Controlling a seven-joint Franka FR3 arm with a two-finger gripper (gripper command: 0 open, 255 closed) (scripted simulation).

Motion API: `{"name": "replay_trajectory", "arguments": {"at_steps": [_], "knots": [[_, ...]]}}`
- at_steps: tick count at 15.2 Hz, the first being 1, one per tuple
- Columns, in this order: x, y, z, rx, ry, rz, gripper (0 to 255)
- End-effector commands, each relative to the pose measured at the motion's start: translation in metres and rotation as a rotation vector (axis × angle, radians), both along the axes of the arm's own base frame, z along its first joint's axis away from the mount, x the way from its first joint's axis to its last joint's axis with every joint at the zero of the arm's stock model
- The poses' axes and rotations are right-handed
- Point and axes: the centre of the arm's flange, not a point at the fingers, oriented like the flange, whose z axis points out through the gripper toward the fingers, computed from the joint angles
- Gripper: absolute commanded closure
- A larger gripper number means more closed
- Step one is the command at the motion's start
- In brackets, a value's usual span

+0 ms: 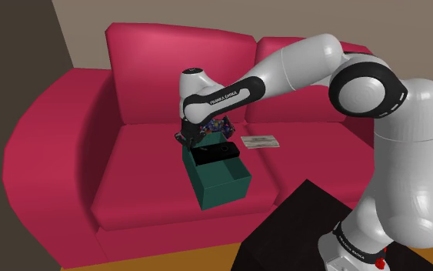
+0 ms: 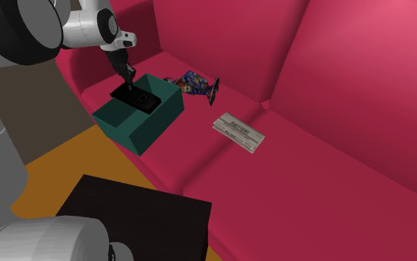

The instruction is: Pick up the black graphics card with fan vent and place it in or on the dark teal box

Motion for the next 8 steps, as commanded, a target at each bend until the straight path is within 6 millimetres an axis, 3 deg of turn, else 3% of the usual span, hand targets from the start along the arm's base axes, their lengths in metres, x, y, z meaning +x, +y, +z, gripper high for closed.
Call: {"name": "replay_trajectory", "arguments": {"at_steps": [1, 6, 8], "knots": [[0.0, 0.0, 0.0, 0.0, 0.0, 0.0, 0], [0.0, 0.0, 0.0, 0.0, 0.0, 0.0, 0], [0.0, 0.001, 0.026, 0.0, 0.0, 0.0, 0]]}}
